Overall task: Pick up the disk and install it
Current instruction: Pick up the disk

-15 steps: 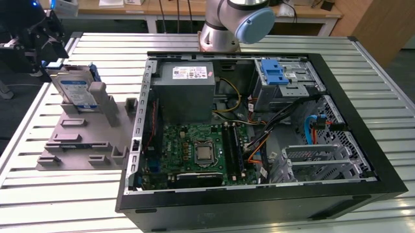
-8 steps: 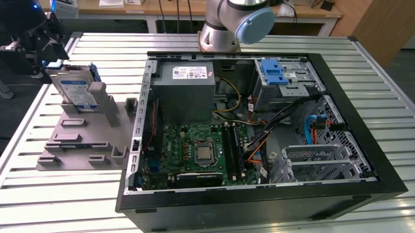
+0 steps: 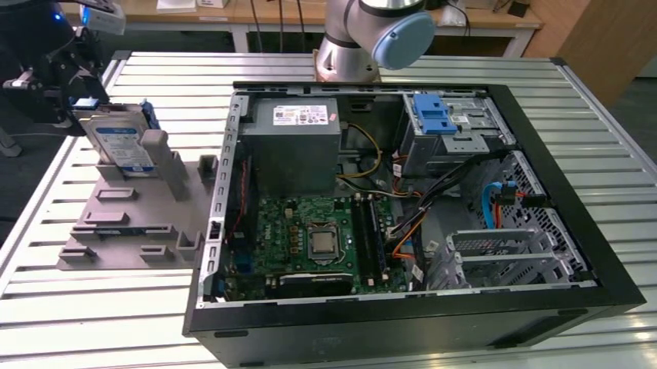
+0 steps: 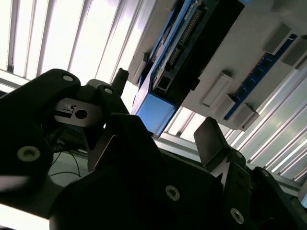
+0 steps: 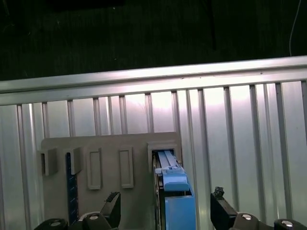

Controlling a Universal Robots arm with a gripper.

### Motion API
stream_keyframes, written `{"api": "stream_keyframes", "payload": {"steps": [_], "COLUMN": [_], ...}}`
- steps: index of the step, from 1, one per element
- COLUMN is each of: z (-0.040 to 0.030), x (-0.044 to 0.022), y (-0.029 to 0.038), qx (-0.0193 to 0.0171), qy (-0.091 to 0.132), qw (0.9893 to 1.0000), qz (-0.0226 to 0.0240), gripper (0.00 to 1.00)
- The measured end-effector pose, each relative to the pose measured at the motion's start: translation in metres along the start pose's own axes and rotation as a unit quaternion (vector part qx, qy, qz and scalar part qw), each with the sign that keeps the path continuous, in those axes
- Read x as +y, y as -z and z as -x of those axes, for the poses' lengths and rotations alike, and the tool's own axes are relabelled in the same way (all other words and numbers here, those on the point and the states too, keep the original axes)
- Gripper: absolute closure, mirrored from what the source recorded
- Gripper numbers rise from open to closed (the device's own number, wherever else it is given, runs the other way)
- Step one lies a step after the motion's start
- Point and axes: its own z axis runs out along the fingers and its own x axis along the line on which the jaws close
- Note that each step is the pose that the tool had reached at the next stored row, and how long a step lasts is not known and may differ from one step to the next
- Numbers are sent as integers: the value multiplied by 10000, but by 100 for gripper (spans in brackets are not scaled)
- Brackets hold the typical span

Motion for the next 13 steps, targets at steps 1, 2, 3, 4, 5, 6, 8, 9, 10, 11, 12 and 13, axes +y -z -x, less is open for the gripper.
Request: {"api": "stream_keyframes", "payload": {"steps": [1,2,3,4,5,6,8,9,10,11,12,13], "z": [0,0,2,6,13,21,34,36,37,37,38,38], "x": [2,3,3,4,5,5,7,7,7,8,10,13], "y": [-9,-18,-25,-30,-34,-40,-51,-57,-66,-77,-86,-96], "qx": [0,0,0,0,1,0,0,0,0,0,0,0], "qy": [0,0,0,0,-1,-1,0,0,1,1,0,0], "qw": [10000,10000,10000,10000,10000,10000,10000,10000,10000,10000,10000,10000], "qz": [0,1,0,1,2,1,0,0,0,0,0,0], "gripper": [18,18,18,19,19,26,26,26,27,27,34,34]}}
